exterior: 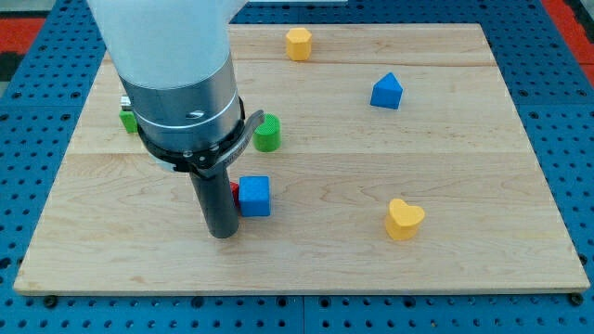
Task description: Push the blue cube and red star towards the left side of the board
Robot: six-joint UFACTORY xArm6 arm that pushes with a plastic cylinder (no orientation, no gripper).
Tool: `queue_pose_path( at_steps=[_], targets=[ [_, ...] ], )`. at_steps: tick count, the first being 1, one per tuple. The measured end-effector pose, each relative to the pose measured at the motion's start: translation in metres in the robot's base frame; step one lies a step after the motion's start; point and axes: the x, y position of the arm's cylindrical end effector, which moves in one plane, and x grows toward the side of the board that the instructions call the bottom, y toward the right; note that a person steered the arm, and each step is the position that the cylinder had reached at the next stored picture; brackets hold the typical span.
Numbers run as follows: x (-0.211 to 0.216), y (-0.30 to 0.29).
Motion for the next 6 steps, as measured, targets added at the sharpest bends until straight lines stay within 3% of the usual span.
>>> queue_pose_path(
  at_steps=[3, 5, 6],
  targets=[
    [-0.007, 0.089],
    [-0.046, 0.051],
    [-0.020, 0.068]
  ],
)
